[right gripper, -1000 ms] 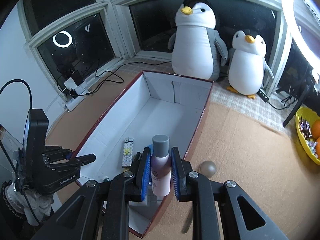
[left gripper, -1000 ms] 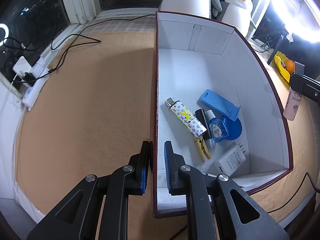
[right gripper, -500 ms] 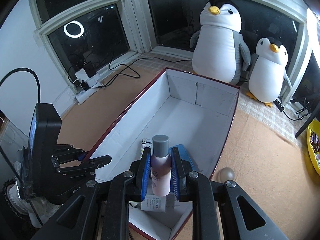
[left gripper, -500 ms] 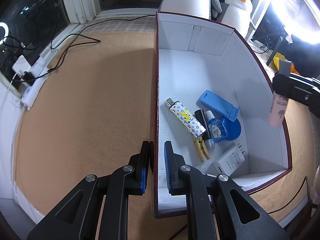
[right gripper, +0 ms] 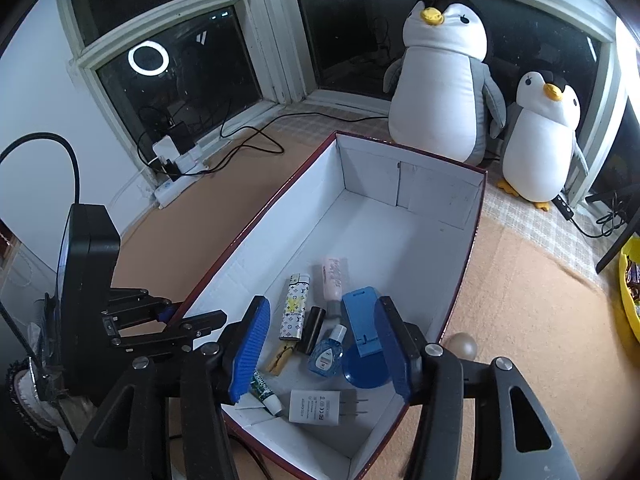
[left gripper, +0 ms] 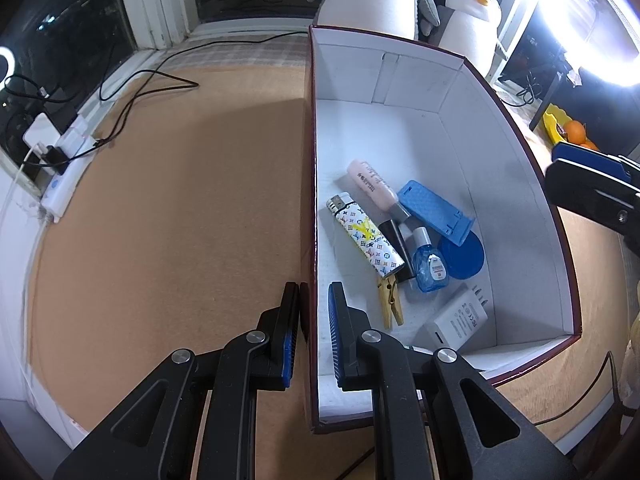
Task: Organize rigid objects
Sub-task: 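Carry the lotion tube into the box and release it, then move the right gripper back to the grey spoon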
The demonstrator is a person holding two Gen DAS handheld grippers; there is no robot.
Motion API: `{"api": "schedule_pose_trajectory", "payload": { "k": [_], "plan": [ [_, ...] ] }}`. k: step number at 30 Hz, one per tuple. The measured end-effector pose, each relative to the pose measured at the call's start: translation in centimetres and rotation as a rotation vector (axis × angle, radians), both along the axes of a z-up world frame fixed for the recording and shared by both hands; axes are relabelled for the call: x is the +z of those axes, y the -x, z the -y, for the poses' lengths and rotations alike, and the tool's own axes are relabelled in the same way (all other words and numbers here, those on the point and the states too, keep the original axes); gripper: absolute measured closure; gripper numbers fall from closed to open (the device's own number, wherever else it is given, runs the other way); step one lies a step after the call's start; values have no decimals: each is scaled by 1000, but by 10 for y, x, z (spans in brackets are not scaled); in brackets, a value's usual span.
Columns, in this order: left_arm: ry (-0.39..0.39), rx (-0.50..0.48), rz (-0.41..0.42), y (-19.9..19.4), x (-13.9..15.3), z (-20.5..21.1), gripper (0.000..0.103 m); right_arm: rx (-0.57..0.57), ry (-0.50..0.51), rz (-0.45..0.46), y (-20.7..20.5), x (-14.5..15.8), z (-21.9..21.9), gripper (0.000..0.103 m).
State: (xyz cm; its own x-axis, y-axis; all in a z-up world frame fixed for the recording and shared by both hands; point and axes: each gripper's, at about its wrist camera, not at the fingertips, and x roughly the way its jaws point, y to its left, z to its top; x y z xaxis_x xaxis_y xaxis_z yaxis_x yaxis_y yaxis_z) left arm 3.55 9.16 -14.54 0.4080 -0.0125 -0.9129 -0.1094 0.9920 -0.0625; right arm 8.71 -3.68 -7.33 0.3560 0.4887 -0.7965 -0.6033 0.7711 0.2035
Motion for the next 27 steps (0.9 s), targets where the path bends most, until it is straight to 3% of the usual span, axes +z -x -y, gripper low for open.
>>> {"api": "schedule_pose_trajectory", "payload": {
  "k": [7,11,13,22,27],
  "plan": [
    [0,-4,2,1,0,-1,91,-75,-39,1,0,6,36,52],
    [1,-5,1,1,0,0,91,-137,-35,18,0,6,64,41],
    [0,-7,0,1,0,0,91,-171,-30,26,0,3,81,41],
    [-6,-11,-2,0,0,0,91,-249,47,-24,-1,-27,121,41],
    [-6,-10,-1,0,1,0,91,-264,84,-107,-7,-58,122,41]
  ]
}}
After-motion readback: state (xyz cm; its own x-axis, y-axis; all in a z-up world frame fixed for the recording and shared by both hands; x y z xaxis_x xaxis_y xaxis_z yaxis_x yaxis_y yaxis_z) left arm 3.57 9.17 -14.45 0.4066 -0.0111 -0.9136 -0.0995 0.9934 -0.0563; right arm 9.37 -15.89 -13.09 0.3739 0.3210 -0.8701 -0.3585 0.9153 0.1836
